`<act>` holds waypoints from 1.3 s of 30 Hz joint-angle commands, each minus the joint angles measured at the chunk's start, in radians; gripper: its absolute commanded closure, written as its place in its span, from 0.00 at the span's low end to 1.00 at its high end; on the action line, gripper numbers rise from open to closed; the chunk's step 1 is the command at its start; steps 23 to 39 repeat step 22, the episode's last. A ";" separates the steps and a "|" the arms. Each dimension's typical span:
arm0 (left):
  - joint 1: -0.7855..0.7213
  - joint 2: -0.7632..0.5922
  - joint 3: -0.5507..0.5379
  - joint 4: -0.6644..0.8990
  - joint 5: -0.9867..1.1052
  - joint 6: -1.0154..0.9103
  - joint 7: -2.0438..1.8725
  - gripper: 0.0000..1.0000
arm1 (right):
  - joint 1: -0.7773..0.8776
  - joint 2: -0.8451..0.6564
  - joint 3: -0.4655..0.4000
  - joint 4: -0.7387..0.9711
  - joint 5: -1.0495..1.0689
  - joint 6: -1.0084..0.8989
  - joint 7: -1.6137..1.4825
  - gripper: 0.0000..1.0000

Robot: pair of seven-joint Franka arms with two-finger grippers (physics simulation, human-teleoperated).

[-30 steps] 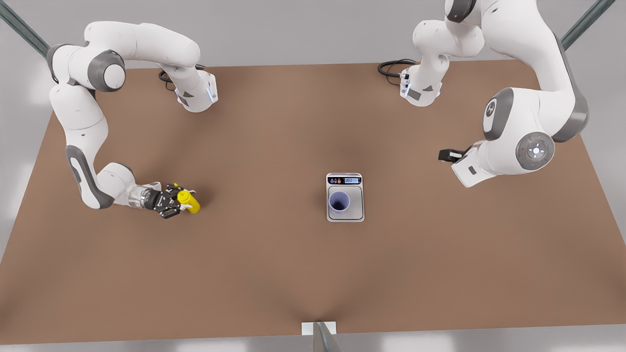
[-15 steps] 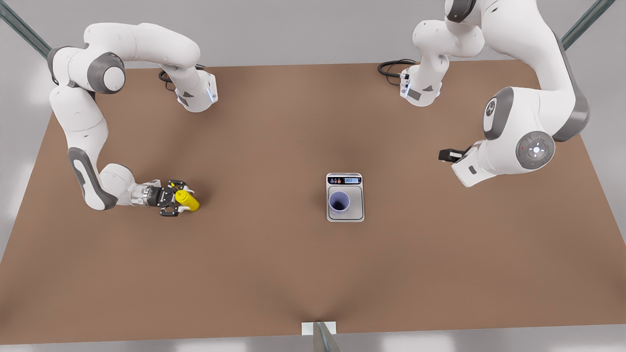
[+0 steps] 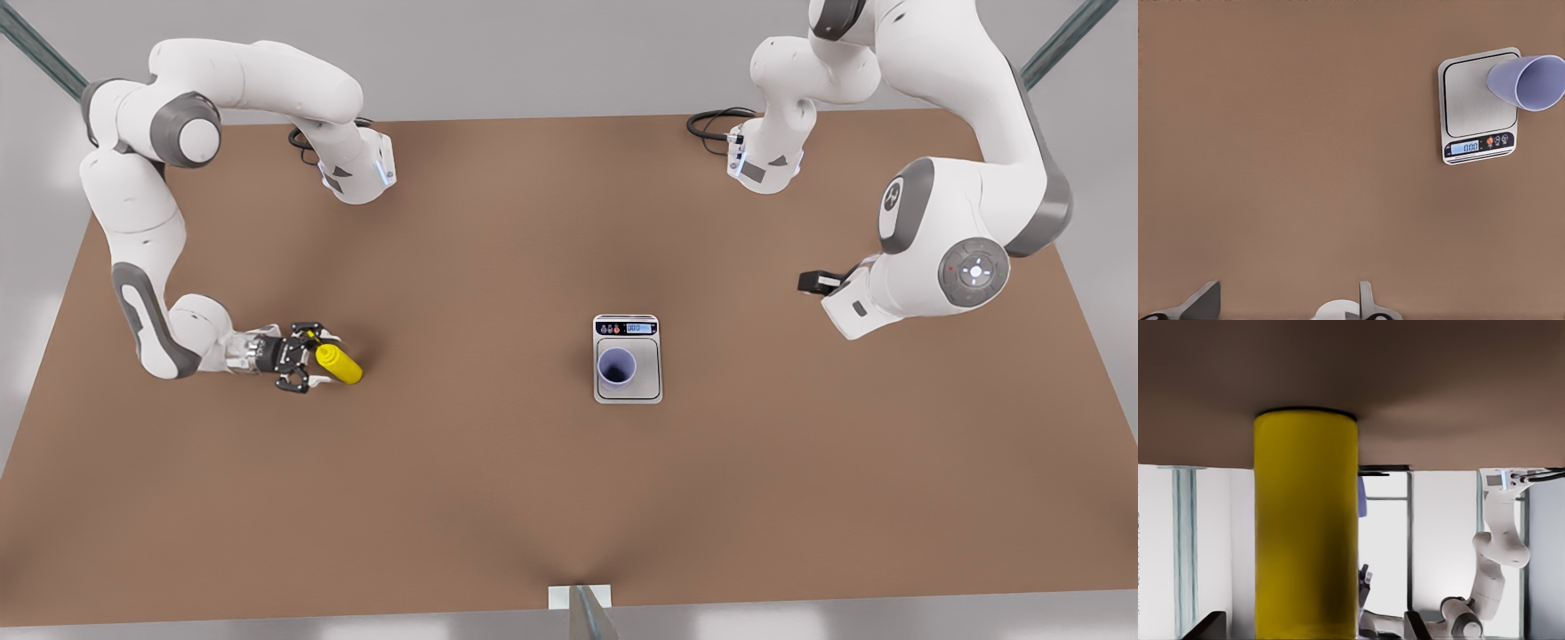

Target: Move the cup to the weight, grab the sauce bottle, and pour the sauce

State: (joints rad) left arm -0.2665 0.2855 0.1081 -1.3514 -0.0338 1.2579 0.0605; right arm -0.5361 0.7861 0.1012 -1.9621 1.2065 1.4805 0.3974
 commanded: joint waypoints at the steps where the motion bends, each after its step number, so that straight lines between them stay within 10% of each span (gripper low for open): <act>1: 0.000 0.000 -0.001 0.000 0.000 0.000 -0.001 0.00 | -0.001 -0.001 0.000 0.000 -0.002 0.000 0.000 0.00; 11: 0.001 -0.017 0.019 0.074 0.012 0.006 -0.001 0.00 | -0.010 -0.243 -0.129 0.167 -0.301 -0.092 -0.020 0.00; 16: 0.032 -0.134 0.058 -0.021 0.057 0.081 0.002 0.00 | 0.425 -0.591 -0.284 0.400 -0.754 -0.101 -0.301 0.00; 21: 0.032 -0.131 0.059 -0.021 0.057 0.081 0.001 0.00 | 0.582 -0.709 -0.123 0.390 -1.082 0.136 -0.204 0.00; 39: 0.032 -0.129 0.059 -0.021 0.055 0.081 0.001 0.00 | 0.619 -0.719 -0.135 0.379 -1.084 0.139 -0.167 0.00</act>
